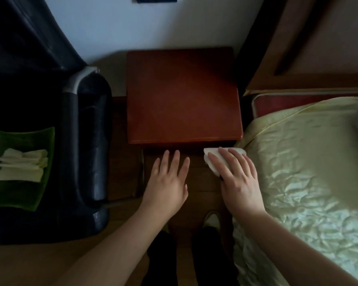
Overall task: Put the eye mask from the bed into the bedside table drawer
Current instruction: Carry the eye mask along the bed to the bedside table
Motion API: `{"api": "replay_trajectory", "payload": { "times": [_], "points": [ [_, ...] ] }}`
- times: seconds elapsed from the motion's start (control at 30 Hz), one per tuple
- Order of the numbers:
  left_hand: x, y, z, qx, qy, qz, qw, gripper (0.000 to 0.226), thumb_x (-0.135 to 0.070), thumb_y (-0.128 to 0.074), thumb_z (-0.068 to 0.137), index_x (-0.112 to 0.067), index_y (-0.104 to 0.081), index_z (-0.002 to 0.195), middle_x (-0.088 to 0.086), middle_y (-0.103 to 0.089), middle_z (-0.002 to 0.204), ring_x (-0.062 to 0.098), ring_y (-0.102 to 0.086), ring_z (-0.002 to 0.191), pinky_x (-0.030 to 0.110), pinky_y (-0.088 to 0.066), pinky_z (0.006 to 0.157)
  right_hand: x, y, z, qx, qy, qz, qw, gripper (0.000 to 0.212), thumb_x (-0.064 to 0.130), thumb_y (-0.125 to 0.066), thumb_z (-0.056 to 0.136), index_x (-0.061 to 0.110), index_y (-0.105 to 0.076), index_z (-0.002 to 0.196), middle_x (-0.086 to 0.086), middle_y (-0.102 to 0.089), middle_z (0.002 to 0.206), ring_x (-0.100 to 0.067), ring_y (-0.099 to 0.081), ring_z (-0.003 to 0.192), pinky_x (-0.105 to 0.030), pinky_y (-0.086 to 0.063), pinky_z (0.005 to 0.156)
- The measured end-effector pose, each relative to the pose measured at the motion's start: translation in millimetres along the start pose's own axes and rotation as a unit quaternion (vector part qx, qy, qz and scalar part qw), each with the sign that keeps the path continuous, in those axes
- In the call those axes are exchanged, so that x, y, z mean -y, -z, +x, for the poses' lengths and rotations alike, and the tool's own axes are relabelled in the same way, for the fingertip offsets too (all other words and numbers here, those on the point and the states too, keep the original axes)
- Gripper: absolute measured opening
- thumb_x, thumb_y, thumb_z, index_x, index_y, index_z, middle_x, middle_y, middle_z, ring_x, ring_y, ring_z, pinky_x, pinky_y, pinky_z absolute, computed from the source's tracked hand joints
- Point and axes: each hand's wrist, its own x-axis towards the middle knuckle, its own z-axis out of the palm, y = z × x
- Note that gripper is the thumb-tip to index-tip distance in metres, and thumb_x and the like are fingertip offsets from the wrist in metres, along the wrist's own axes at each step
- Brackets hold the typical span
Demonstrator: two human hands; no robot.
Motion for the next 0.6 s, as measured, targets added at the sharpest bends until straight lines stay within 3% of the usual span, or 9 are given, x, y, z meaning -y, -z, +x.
{"api": "replay_trajectory", "payload": {
  "times": [0.23,0.43,0.6],
  "points": [
    [6.1,-52.0,37.0,0.008,-0.012,0.011,1.000,0.067,-0.038,-0.040,0.096,-0.016,-0.012,0.153,0.014,-0.013,0.161,0.036,-0.011,0.147,0.057,-0.016,0.117,-23.3,-56.8,4.7,-0.006,0.011,-0.018,1.000,0.058,-0.004,-0.057,0.084,0.019,-0.055,0.137,-0.012,-0.055,0.137,-0.033,-0.048,0.130,-0.053,-0.026,0.114],
    [-8.2,-106.1,60.5,0.066,-0.032,0.044,0.996,0.068,-0.037,-0.038,0.096,-0.016,-0.006,0.152,0.012,-0.003,0.162,0.039,0.001,0.147,0.063,-0.011,0.115,-31.1,-101.0,12.8,-0.015,0.028,-0.014,0.999,0.051,0.000,-0.048,0.090,0.019,-0.056,0.136,-0.013,-0.056,0.137,-0.034,-0.048,0.130,-0.051,-0.020,0.116],
    [-2.2,-132.5,85.9,0.055,-0.022,0.032,0.998,0.063,-0.038,-0.036,0.097,-0.015,-0.015,0.152,0.010,-0.013,0.161,0.030,-0.011,0.148,0.056,-0.018,0.115,-36.4,-124.5,10.0,-0.028,0.009,-0.020,0.999,0.053,0.001,-0.044,0.089,0.020,-0.055,0.137,-0.011,-0.056,0.137,-0.030,-0.047,0.130,-0.047,-0.018,0.118]
  ]
}}
